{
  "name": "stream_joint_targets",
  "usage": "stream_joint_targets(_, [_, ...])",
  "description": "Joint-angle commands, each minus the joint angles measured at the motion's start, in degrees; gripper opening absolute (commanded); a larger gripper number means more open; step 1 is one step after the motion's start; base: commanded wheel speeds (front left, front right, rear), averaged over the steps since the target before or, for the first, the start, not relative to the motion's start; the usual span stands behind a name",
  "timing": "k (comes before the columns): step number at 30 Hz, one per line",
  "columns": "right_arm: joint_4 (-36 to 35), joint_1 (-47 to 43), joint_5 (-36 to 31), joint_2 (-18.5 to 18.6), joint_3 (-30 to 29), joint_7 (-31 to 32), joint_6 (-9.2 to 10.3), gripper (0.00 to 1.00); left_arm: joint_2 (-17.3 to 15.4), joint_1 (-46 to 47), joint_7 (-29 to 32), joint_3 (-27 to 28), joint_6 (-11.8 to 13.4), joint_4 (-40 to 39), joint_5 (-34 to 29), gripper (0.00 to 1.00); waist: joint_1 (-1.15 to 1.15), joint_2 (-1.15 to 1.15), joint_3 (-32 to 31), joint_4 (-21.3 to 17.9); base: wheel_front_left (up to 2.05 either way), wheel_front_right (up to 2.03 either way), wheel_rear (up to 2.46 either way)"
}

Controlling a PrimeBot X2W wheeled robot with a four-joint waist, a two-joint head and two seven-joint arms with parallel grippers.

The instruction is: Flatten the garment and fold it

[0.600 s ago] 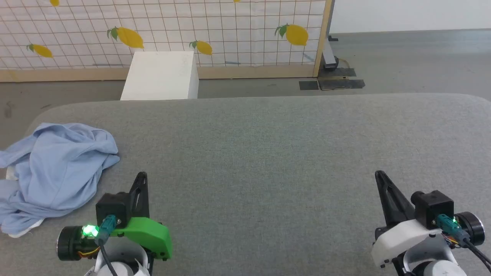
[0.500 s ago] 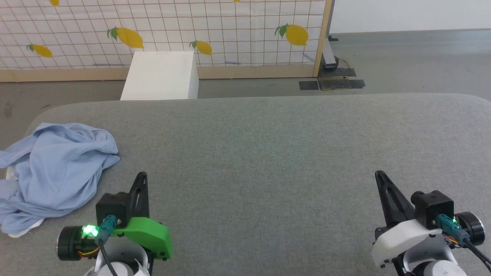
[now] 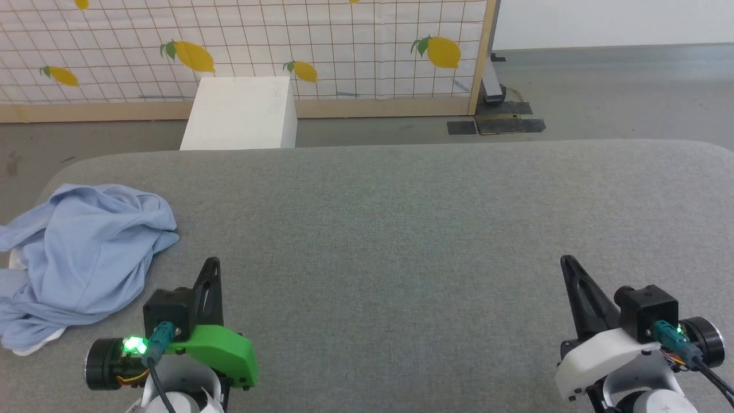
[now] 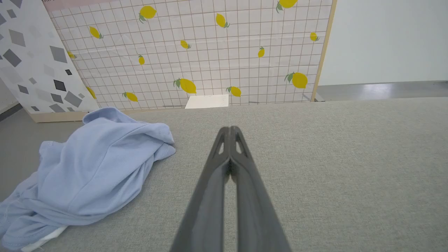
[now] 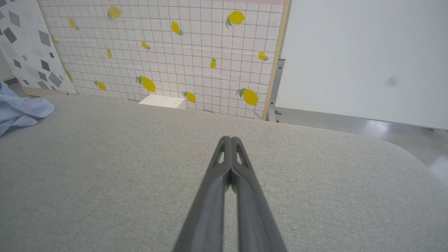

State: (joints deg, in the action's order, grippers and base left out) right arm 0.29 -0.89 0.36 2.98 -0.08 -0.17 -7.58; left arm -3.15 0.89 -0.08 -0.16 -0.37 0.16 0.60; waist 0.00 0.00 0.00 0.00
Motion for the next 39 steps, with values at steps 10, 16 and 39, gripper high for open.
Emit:
stream_joint_targets(10, [0.3, 0.2, 0.3, 0.0, -0.1, -0.4, 0.0, 1.0, 0.0, 0.3, -0.6, -0.6, 0.5, 0.6, 0.6, 1.0, 0.0, 0.0, 0.0, 0.1, 0.0, 0.0, 0.0])
stream_joint_targets(16, [0.5, 0.4, 0.5, 0.0, -0.3, -1.0, 0.01, 1.0, -0.1, 0.7, -1.4, -1.0, 1.1, 1.4, 1.2, 1.0, 0.0, 0.0, 0.1, 1.0, 0.0, 0.0, 0.0])
stream_joint_targets(39, [1.6, 1.4, 1.3, 0.0, -0.1, -2.8, 0.02, 1.0, -0.5, 1.3, -4.2, -1.5, 3.4, 3.3, 3.8, 1.0, 0.0, 0.0, 0.3, 9.5, 0.0, 0.0, 0.0])
